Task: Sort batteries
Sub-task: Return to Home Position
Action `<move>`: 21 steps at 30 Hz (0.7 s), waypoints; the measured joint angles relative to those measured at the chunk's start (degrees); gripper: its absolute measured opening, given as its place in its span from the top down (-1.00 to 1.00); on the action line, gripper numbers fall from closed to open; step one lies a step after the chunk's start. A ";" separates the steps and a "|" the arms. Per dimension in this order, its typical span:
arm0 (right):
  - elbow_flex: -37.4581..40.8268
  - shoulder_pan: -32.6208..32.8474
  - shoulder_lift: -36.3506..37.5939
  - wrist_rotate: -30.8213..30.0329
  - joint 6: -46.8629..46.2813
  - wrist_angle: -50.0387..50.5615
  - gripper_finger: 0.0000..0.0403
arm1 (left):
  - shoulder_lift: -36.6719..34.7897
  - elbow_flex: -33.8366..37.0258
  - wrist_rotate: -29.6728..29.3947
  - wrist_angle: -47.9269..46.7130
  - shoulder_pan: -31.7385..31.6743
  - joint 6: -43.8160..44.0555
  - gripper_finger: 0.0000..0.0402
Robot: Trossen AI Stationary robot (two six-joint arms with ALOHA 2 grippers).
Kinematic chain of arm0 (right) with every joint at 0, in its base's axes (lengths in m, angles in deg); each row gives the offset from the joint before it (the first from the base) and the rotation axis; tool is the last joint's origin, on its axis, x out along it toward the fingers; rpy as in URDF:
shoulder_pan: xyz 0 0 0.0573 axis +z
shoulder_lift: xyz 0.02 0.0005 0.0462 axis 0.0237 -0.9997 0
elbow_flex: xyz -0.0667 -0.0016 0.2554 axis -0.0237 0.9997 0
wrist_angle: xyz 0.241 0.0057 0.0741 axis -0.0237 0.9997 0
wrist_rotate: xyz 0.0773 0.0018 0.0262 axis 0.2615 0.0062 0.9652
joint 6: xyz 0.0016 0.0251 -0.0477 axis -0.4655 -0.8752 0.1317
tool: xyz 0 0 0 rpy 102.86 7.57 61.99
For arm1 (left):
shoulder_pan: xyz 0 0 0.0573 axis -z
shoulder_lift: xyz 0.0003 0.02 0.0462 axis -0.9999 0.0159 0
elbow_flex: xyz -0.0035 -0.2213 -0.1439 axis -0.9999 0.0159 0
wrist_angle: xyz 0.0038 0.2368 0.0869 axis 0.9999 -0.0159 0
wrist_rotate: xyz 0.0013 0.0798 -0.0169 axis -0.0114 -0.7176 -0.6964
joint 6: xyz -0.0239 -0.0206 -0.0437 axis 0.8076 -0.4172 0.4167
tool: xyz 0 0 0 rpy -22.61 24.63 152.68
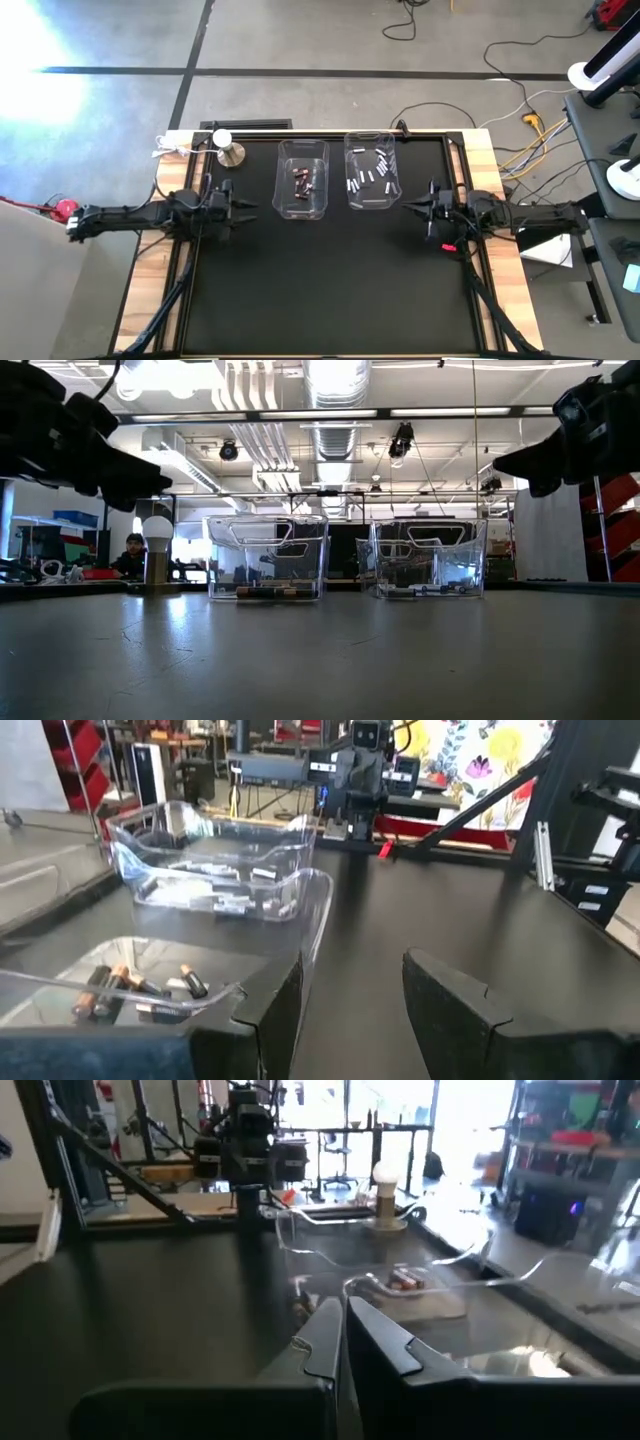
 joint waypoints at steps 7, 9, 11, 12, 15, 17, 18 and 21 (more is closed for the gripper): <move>0.02 0.00 -0.48 0.00 -5.45 0.08 0.94 | 2.48 0.02 -0.02 0.15 0.00 0.13 0.23; 0.02 0.00 -0.48 0.00 -6.75 0.08 0.94 | 2.99 0.02 -0.04 0.20 0.00 0.13 0.23; 0.02 0.00 -0.48 0.00 -6.99 0.09 0.94 | 3.43 0.02 -0.05 0.20 0.00 0.13 0.23; 0.02 0.00 -0.48 0.00 -6.87 0.09 0.94 | 3.62 0.02 -0.05 0.22 0.00 0.13 0.23; 0.02 0.00 -0.48 0.00 -6.59 0.11 0.94 | 4.14 0.04 -0.07 0.26 0.00 0.14 0.23; 0.04 0.00 -0.48 0.00 -6.58 0.13 0.94 | 4.41 0.04 -0.07 0.26 0.00 0.15 0.23; 0.04 0.00 -0.48 0.00 -6.58 0.13 0.94 | 4.55 0.04 -0.08 0.28 0.00 0.13 0.23; 0.04 0.00 -0.48 0.00 -6.55 0.15 0.94 | 4.97 -0.04 -0.10 0.21 0.00 0.14 0.23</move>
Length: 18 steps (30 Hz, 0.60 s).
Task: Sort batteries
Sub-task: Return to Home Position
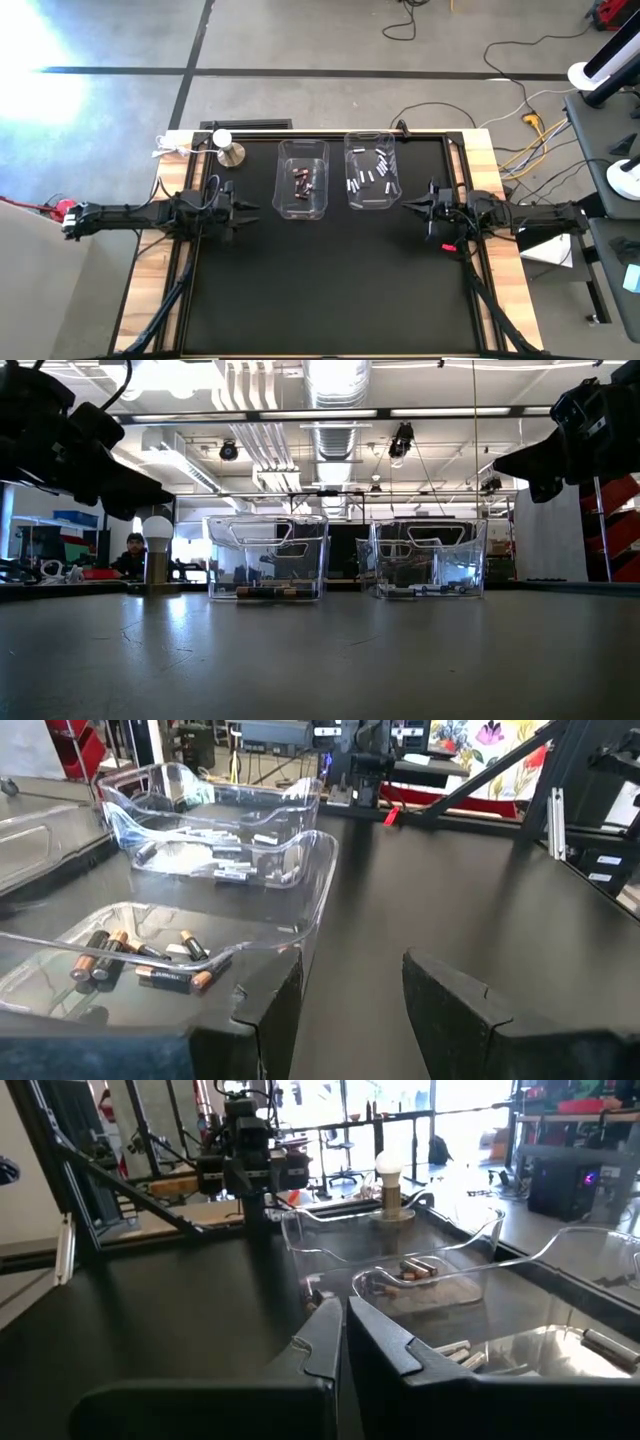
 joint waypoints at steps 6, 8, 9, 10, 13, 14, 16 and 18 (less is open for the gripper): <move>0.02 0.00 0.00 -0.02 0.13 0.02 0.94 | 0.58 -0.57 -0.19 -0.05 0.00 0.01 0.23; 0.03 0.00 0.00 -0.02 0.12 0.04 0.94 | 0.76 -0.61 -0.19 -0.06 0.00 0.01 0.23; 0.03 0.00 0.00 -0.02 0.12 0.04 0.94 | 0.80 -0.61 -0.17 -0.06 0.00 0.01 0.23; 0.04 0.00 0.00 -0.02 0.13 0.04 0.94 | 0.86 -0.61 -0.17 -0.02 0.00 0.01 0.23; 0.04 0.00 0.00 -0.02 0.13 0.07 0.94 | 1.04 -0.63 -0.17 -0.04 0.00 0.01 0.23; 0.04 0.01 0.00 -0.02 0.13 0.07 0.94 | 1.04 -0.67 -0.17 -0.02 0.00 0.01 0.23; 0.04 0.00 0.00 -0.02 0.13 0.07 0.94 | 1.04 -0.70 -0.17 0.19 0.00 0.01 0.23; 0.04 0.00 0.00 -0.02 0.13 0.07 0.94 | 1.04 -0.72 -0.15 0.25 0.00 0.01 0.23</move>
